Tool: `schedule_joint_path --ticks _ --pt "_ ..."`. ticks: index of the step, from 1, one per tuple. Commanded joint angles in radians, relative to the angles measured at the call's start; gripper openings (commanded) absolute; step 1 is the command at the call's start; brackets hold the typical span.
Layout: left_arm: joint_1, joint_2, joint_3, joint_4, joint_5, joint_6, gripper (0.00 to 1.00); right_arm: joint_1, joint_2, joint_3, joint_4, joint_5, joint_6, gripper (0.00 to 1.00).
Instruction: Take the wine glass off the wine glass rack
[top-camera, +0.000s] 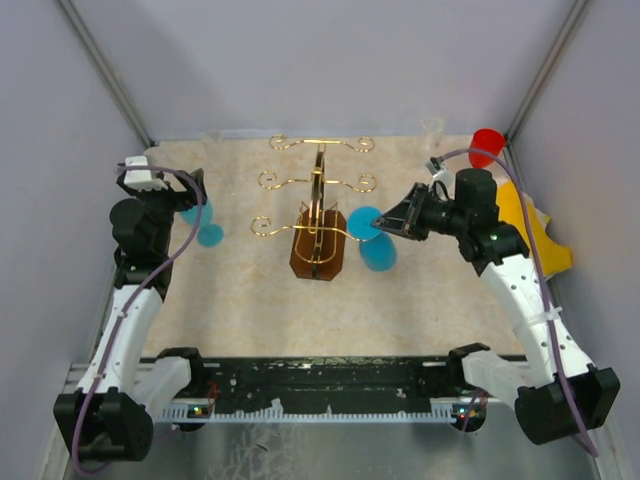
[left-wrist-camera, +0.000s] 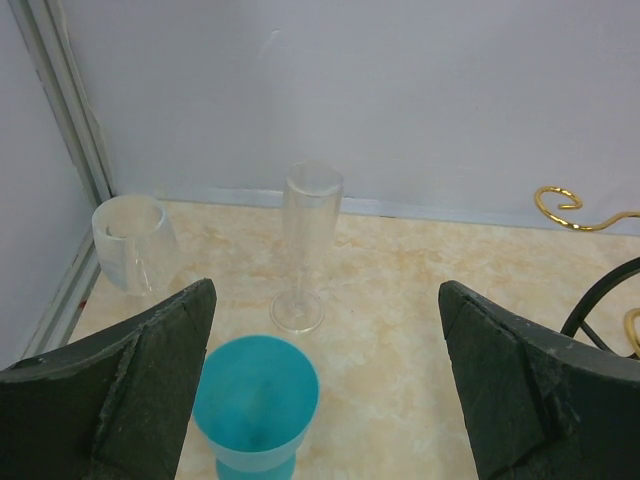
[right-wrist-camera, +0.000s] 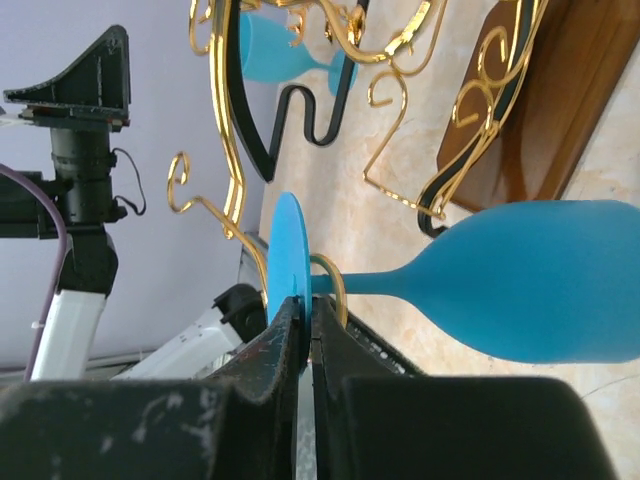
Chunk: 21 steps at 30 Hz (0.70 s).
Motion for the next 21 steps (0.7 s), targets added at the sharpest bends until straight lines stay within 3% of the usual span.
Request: schedule_joint_path --ticks 1,6,21 --pt "-0.004 -0.010 0.039 0.005 0.017 -0.009 0.98 -0.034 -0.064 0.034 0.041 -0.010 -0.022 0.04" --pt "-0.004 -0.010 0.035 0.001 0.023 -0.020 0.98 -0.049 -0.081 0.027 0.023 -0.027 -0.022 0.00" --pt "-0.004 -0.012 0.043 -0.035 0.011 -0.025 0.98 -0.050 -0.132 -0.027 0.008 -0.160 0.025 0.00"
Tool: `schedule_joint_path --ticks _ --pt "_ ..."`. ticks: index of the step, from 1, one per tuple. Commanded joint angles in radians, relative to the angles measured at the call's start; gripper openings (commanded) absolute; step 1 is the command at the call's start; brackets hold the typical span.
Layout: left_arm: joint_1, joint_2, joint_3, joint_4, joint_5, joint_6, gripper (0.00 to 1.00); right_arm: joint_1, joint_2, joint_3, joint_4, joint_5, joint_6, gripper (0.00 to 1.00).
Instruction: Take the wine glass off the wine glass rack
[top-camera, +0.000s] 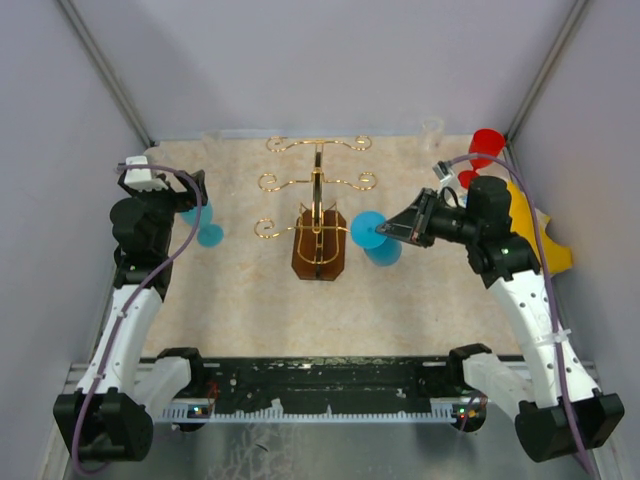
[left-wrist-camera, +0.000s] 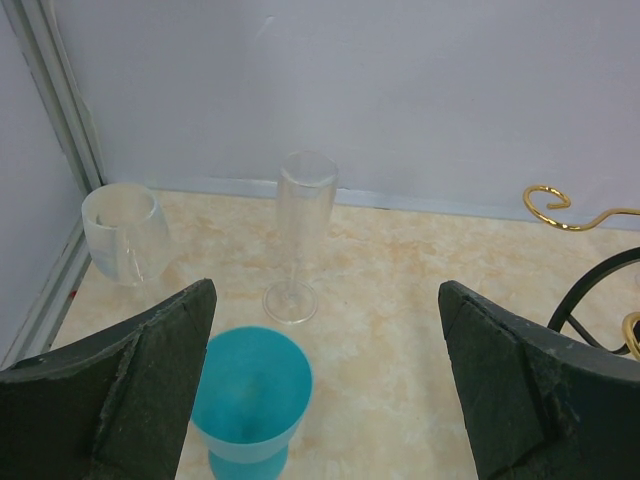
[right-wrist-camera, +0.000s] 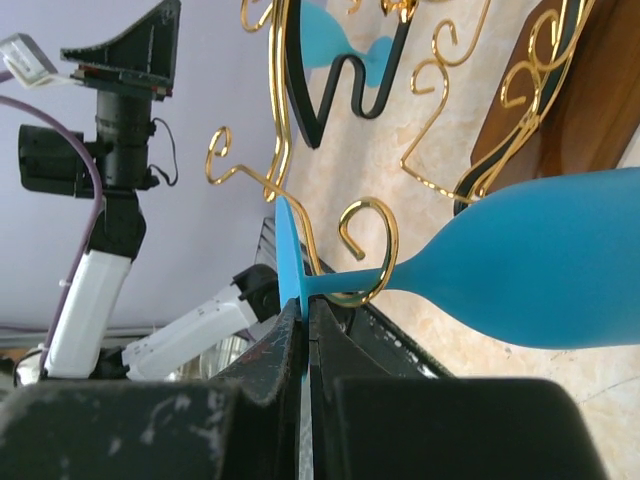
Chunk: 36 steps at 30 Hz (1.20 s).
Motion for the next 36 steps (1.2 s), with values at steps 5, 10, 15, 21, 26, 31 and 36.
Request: schedule_joint_path --ticks 5,10,15,21,26,31,36 --pt "-0.004 -0.010 0.036 -0.006 0.004 -0.013 0.97 -0.009 -0.053 -0.031 0.032 -0.110 0.041 0.00" --pt "-0.003 -0.006 0.037 -0.006 0.011 -0.027 0.97 -0.006 -0.042 -0.046 0.122 -0.153 0.084 0.00" --pt "-0.004 -0.003 0.043 -0.010 0.013 -0.028 0.97 0.011 0.003 -0.033 0.173 -0.154 0.101 0.00" --pt "-0.004 0.003 0.053 -0.017 0.013 -0.024 0.97 0.045 0.059 0.009 0.235 -0.148 0.118 0.00" --pt "-0.003 0.004 0.054 -0.019 0.019 -0.024 0.97 0.045 0.112 0.017 0.343 -0.151 0.171 0.00" --pt "-0.004 0.004 0.064 -0.027 0.023 -0.014 0.97 0.044 0.158 0.044 0.407 -0.129 0.179 0.00" --pt "-0.004 0.007 0.081 -0.035 0.023 -0.007 0.97 0.015 0.180 0.105 0.343 -0.097 0.120 0.00"
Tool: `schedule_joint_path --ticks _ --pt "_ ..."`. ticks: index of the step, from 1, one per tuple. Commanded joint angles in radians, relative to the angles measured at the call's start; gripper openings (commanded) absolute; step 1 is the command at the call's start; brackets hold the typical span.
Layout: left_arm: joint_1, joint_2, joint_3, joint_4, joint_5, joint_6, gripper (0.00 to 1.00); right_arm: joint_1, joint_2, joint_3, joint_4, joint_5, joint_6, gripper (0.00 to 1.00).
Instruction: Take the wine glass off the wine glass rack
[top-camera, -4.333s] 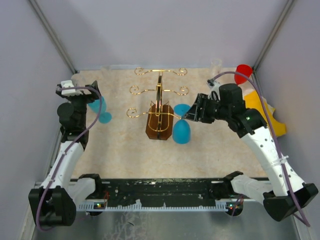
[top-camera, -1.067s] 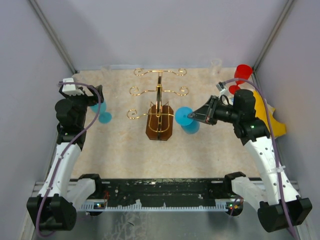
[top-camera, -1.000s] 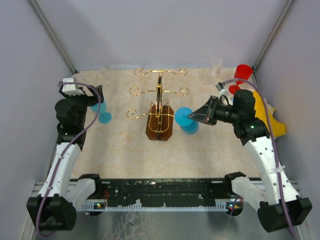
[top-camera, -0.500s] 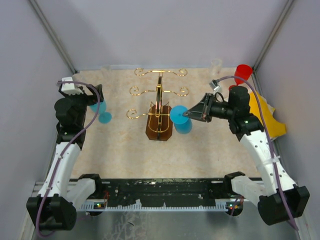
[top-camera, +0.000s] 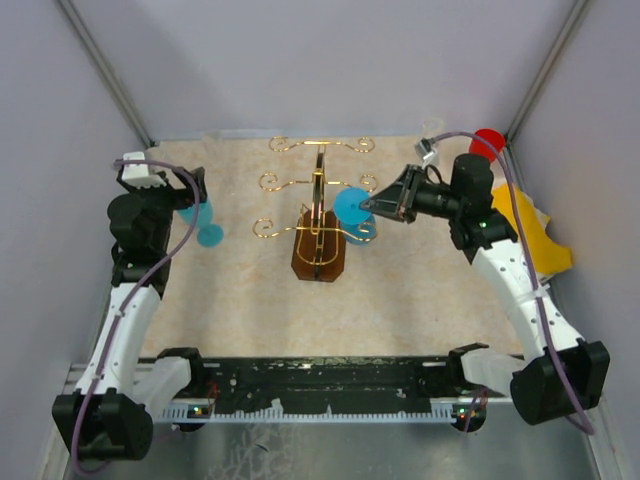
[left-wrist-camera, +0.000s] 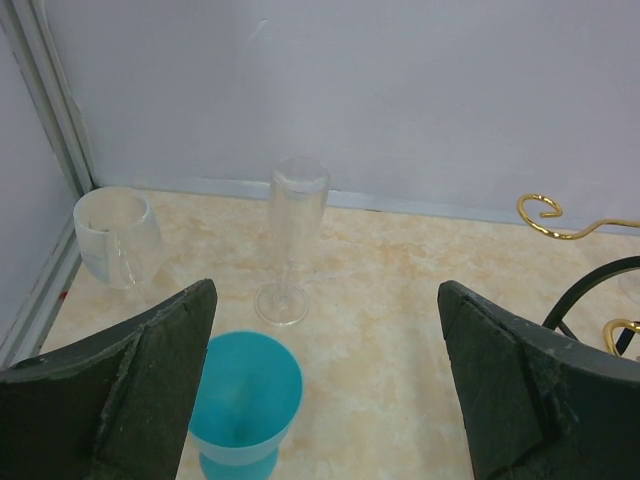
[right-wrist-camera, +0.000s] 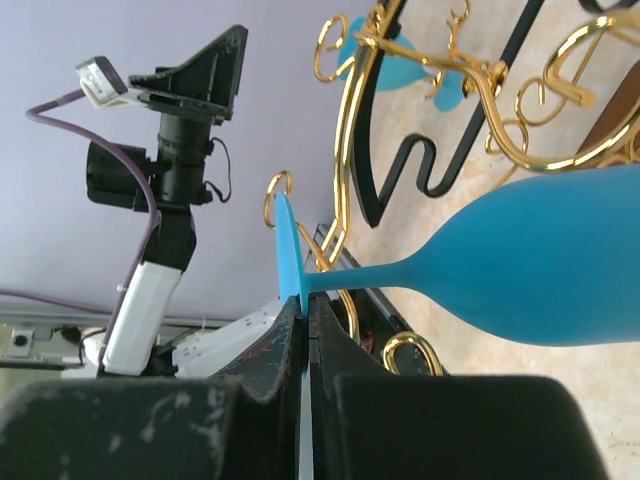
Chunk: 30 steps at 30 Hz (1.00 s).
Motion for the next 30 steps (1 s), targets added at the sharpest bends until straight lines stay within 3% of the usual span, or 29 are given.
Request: schedule_joint_path --ticks 1,7,12,19,25,30 --pt "-0.004 0.002 0.049 0.000 0.012 0.013 0.97 -0.034 0.003 0.106 0.000 0.016 -0.055 0.00" --pt "-0.004 0.033 0.147 -0.131 0.012 -0.044 0.97 -0.135 -0.018 0.182 -0.249 0.013 -0.231 0.00" --pt "-0.004 0.087 0.250 -0.272 0.047 -0.073 0.96 -0.148 -0.040 0.257 -0.479 0.180 -0.436 0.00" --pt "-0.003 0.070 0.267 -0.314 0.086 -0.095 0.96 -0.150 -0.038 0.365 -0.735 0.601 -0.660 0.00" --pt "-0.003 0.106 0.347 -0.415 0.148 -0.114 0.94 -0.149 -0.073 0.328 -0.779 0.802 -0.732 0.00" --pt "-0.004 0.089 0.340 -0.403 0.156 -0.112 0.94 -0.057 -0.111 0.254 -0.815 1.138 -0.832 0.00"
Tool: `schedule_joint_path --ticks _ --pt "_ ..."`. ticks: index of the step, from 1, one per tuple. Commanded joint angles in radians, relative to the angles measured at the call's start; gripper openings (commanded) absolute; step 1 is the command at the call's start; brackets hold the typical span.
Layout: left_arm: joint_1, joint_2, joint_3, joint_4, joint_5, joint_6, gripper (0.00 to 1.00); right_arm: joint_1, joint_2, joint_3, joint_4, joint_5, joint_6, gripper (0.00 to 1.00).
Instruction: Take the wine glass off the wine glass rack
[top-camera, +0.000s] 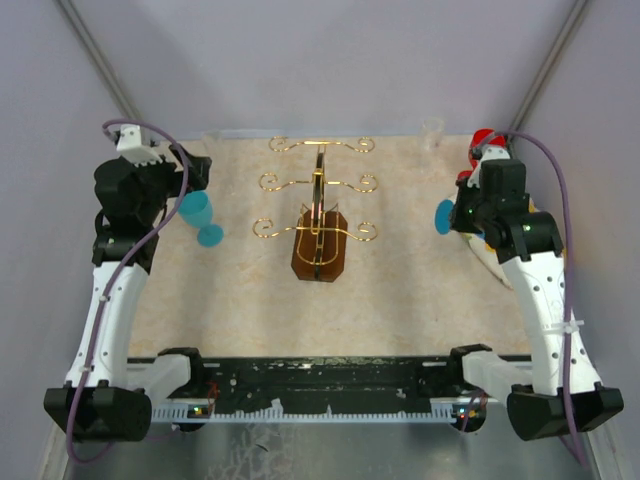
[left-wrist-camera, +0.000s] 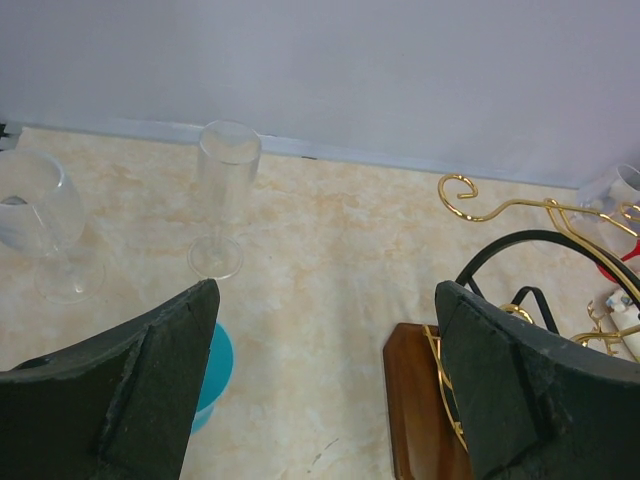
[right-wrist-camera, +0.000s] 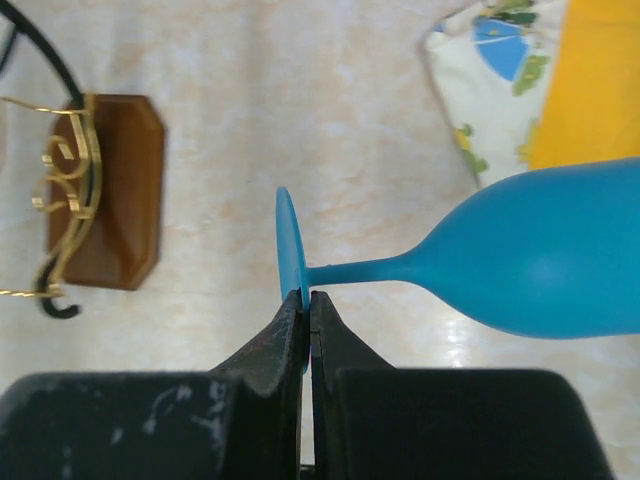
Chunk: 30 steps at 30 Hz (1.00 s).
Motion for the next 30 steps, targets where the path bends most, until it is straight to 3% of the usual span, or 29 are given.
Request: schedule_joint_path --ticks 1,5,16,30 --pt "-0.004 -0.018 0.017 -0.020 0.034 -0.009 0.94 0.095 -0.046 -0.065 -0.044 0.384 -0.116 0.00" --pt "-0.004 -0.010 0.024 -0.033 0.050 -0.026 0.94 0.166 -0.017 -0.176 -0.065 0.602 -0.111 0.00" --pt "-0.004 -0.040 0.030 -0.069 0.076 -0.025 0.94 0.309 0.258 -0.182 -0.089 0.912 -0.038 0.00" --pt "-0.003 -0.072 0.013 -0.072 0.072 -0.032 0.96 0.331 0.474 -0.214 -0.093 1.016 0.076 0.00"
